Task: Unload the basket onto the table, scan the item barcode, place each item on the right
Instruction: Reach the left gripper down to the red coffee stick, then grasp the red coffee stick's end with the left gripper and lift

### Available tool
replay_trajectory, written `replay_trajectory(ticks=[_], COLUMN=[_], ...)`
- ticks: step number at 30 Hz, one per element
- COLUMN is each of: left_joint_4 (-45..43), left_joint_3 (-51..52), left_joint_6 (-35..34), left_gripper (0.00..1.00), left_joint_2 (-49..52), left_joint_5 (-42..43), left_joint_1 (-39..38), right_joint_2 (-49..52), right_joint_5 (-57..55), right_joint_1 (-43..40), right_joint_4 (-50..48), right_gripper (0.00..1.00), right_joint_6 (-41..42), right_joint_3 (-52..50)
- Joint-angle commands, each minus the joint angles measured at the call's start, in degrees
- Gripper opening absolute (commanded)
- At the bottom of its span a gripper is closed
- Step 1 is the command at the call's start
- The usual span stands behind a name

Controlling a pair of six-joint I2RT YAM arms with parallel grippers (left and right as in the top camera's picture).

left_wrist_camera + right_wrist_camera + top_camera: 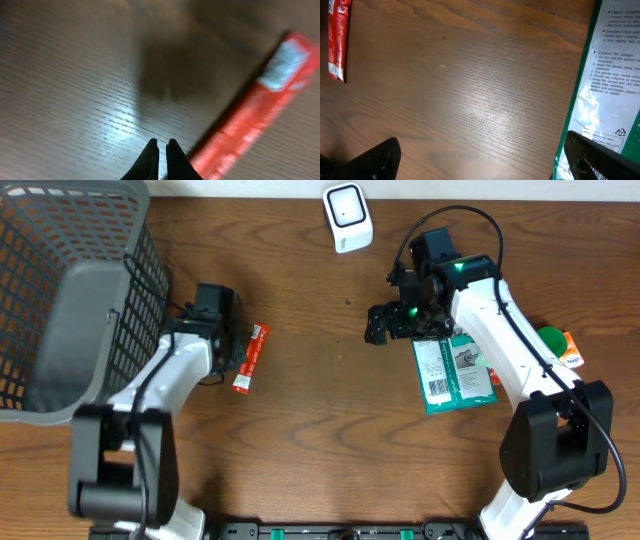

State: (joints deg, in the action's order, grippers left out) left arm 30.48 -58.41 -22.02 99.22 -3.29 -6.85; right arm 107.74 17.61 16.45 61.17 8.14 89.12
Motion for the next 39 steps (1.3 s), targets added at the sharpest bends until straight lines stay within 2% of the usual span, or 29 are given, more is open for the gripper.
replay_trajectory(ticks=[1,9,14,24,27,29,33,37,39], left_joint_4=[-0.1,1.8,4.0,5.4,9.2,11.8,10.5,7.0,5.7], left_joint_3=[0.5,0.5,0.5,-0.5,-3.7,-6.4,-7.8,-7.4,-6.7], left_joint_6=[0.2,0.1,0.1,0.2,0.1,0.1,-0.9,-6.8,-9.8], left_gripper=[0.10,0.10,0.10,0.10,0.11,0.16,0.44,0.53,0.54], left_joint_2=[3.6,5.6,5.6,5.0,2.8,0.5,-2.8,-2.1,-1.2], left_joint_5=[2.8,20.9,28.1,28.0,22.4,16.9,12.0,9.7,9.7], left_joint_1=[0.1,-0.2,-2.3,-7.5,-7.5,-7.5,-7.3,-7.4,-7.4], right_joint_2=[0.2,0.2,0.2,0.2,0.2,0.2,0.2,0.2,0.2], right_joint_5=[0.2,-1.1,-1.1,-1.1,-1.1,-1.1,-1.1,-1.1,-1.1], right_joint_1=[0.2,0.2,0.2,0.2,0.2,0.2,0.2,0.2,0.2], right_joint_4=[-0.2,-0.3,-0.3,-0.2,-0.3,-0.3,-0.3,-0.3,-0.3], right_gripper=[0.99,0.99,0.99,0.99,0.99,0.99,0.99,0.99,0.99], right_joint_6=[0.3,0.3,0.4,0.3,0.4,0.3,0.3,0.4,0.3], right_joint_3=[-0.4,-0.4,-0.4,-0.4,-0.4,-0.4,-0.4,-0.4,-0.4])
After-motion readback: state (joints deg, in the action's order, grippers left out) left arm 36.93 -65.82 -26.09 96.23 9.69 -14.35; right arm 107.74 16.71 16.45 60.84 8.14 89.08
